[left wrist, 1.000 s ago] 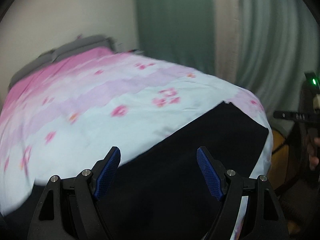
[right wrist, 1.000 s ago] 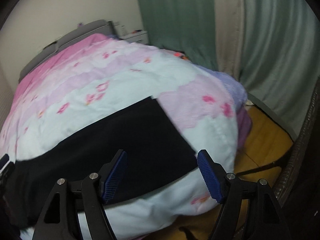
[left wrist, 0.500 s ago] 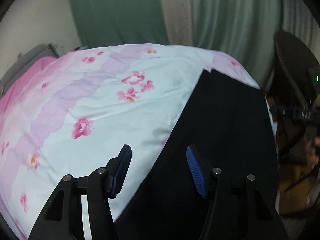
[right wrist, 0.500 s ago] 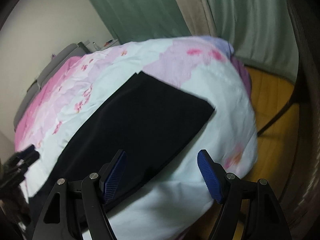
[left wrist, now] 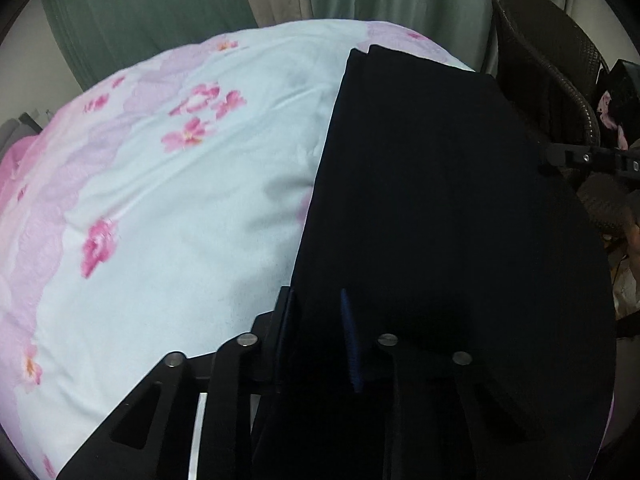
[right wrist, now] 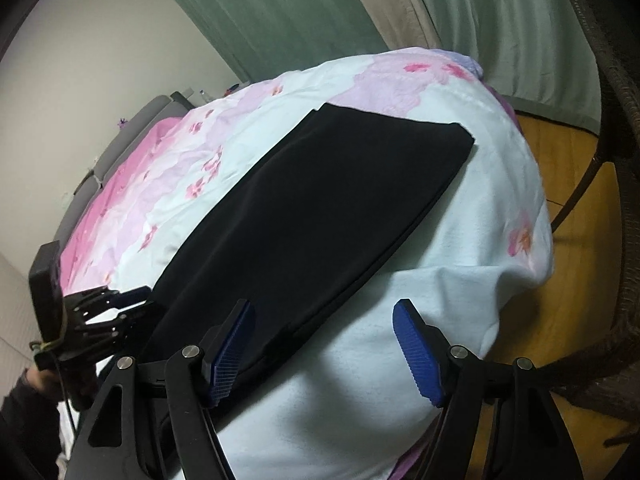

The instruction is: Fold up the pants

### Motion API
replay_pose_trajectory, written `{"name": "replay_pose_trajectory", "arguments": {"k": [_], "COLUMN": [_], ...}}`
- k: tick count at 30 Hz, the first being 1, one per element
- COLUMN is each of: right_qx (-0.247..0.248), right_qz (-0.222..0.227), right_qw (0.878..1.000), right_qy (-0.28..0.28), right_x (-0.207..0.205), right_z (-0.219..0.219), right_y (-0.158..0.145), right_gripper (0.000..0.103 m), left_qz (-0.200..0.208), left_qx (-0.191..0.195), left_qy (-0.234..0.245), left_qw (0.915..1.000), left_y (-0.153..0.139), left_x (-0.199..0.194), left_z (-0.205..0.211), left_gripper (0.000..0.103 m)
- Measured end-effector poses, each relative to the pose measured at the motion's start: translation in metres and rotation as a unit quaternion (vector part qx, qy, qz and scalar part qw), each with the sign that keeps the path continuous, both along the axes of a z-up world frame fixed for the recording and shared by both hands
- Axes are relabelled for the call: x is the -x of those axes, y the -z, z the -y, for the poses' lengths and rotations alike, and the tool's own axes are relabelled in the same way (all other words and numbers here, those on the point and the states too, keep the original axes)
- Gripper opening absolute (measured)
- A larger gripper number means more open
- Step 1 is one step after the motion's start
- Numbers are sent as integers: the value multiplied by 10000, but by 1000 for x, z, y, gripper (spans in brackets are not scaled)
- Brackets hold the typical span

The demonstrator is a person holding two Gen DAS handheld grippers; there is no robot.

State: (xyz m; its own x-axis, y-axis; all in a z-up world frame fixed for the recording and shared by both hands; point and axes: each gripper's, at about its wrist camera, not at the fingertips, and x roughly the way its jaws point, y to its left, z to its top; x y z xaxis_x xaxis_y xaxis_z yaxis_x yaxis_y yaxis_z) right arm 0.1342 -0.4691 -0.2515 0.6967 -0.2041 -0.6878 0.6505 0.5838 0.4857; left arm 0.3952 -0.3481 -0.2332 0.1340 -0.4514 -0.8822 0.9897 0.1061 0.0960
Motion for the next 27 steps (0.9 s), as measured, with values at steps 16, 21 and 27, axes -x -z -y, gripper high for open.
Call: {"name": "replay_pose_trajectory", "arguments": {"k": [16,21,27], "right_qx": [152,230,201], "right_qz": [98,66,201], "right_qw": [9992,9990,9983], "right_qy": [354,365,499], "right_x": [5,2,8], "right_z": [22,28,42], "right_y": [-8,-7,-7], "right_gripper": [65,65,65], "left_qz": [194,-12,-30], "left_qx": [242,307,805], "left_qy": [-172,-438,-328], "left_qw": [9994,9986,9962], "left_y": [-13,-5,-34], "left_x": [-8,-13,1], "left_z": [-6,-10,-1], "left_gripper": [5,5,6]}}
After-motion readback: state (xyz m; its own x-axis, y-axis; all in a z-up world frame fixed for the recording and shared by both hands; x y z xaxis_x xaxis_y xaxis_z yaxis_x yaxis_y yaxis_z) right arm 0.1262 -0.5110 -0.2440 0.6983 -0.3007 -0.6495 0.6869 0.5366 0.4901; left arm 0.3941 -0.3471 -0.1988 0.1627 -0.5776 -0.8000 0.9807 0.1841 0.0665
